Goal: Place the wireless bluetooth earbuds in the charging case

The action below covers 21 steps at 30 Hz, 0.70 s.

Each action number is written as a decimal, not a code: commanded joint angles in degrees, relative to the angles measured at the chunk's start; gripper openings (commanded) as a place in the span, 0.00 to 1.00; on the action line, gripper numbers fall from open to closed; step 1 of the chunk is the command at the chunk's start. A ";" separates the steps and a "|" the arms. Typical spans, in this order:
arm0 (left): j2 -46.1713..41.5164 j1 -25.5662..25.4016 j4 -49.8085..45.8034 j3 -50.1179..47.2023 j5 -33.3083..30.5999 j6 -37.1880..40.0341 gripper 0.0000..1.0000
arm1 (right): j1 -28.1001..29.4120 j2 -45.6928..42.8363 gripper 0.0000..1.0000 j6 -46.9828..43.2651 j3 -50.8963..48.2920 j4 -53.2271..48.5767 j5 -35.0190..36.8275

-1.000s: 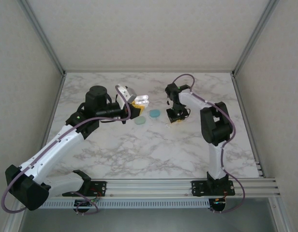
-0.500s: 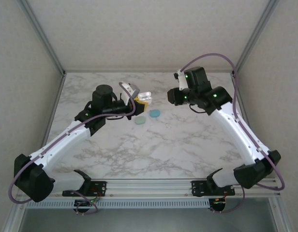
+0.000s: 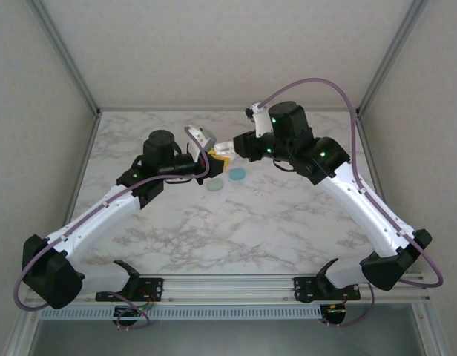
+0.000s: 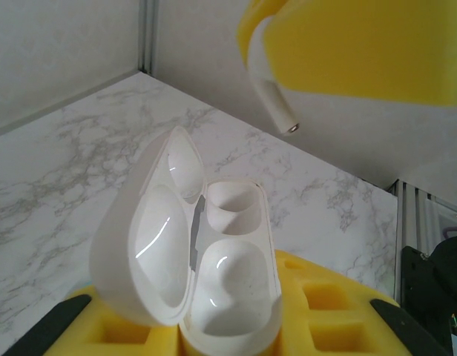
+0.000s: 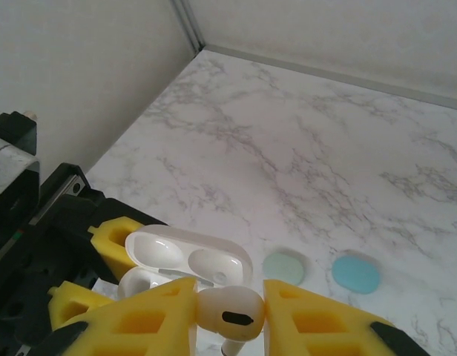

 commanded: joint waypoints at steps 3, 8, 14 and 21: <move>-0.32 -0.66 0.97 2.07 1.71 -0.48 0.12 | 0.67 1.07 0.28 -1.41 0.66 3.33 -0.34; -0.36 -0.72 1.03 2.24 1.99 -0.98 0.12 | 0.69 1.29 0.27 -1.63 -0.64 4.90 -0.47; -0.44 -0.81 1.74 2.42 1.83 -2.28 0.13 | 2.09 1.56 0.27 -2.03 -2.23 5.22 -0.49; -0.20 -0.81 1.75 2.59 1.38 -2.98 0.13 | 2.17 1.73 0.27 -2.66 -4.00 6.13 -0.17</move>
